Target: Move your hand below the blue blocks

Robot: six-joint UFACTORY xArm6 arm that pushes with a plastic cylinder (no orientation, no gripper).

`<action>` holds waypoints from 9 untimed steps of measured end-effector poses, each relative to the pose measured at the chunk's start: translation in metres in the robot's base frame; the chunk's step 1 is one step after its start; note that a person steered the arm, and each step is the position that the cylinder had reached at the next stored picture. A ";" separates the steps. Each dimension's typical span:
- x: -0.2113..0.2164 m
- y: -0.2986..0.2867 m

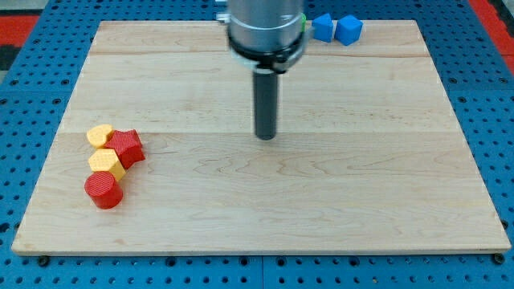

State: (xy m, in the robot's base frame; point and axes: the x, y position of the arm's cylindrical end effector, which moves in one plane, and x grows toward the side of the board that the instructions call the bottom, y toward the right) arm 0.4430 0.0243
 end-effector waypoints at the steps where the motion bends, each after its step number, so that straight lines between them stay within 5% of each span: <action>1: -0.013 0.029; 4: -0.053 0.091; 8: -0.070 0.095; 9: -0.125 0.099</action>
